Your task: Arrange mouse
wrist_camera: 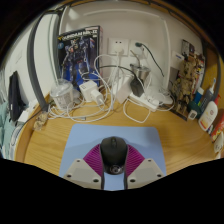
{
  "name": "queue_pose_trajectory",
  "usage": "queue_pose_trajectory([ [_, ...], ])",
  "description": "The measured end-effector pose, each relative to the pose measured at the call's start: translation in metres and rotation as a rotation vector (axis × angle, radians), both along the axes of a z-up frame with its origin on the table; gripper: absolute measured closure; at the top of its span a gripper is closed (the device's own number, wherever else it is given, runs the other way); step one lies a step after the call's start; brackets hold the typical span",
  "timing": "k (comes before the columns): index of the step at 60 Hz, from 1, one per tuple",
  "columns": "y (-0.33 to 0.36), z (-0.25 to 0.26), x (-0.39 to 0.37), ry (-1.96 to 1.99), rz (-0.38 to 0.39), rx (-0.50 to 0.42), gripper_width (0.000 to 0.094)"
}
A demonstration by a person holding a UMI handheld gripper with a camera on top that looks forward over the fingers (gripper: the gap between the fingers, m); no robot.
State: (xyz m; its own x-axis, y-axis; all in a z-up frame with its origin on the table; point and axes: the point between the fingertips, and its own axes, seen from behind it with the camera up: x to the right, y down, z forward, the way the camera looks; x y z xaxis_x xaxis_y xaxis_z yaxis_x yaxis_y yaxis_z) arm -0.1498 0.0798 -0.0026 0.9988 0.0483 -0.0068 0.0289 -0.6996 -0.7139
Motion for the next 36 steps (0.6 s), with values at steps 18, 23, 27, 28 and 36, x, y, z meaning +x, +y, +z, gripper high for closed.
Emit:
queue_pose_trajectory([
  [18,-0.003,-0.001,-0.01,0.055,-0.035,-0.038,0.0478],
  [23,-0.007,0.009,-0.006,0.05,-0.058,-0.028,0.0371],
  [27,-0.01,0.028,-0.001,0.029,-0.072,-0.006,0.0151],
  [28,-0.011,0.033,0.0,0.027,-0.076,-0.003,0.0111],
  [36,-0.019,0.089,0.002,0.062,-0.105,0.038,0.0078],
])
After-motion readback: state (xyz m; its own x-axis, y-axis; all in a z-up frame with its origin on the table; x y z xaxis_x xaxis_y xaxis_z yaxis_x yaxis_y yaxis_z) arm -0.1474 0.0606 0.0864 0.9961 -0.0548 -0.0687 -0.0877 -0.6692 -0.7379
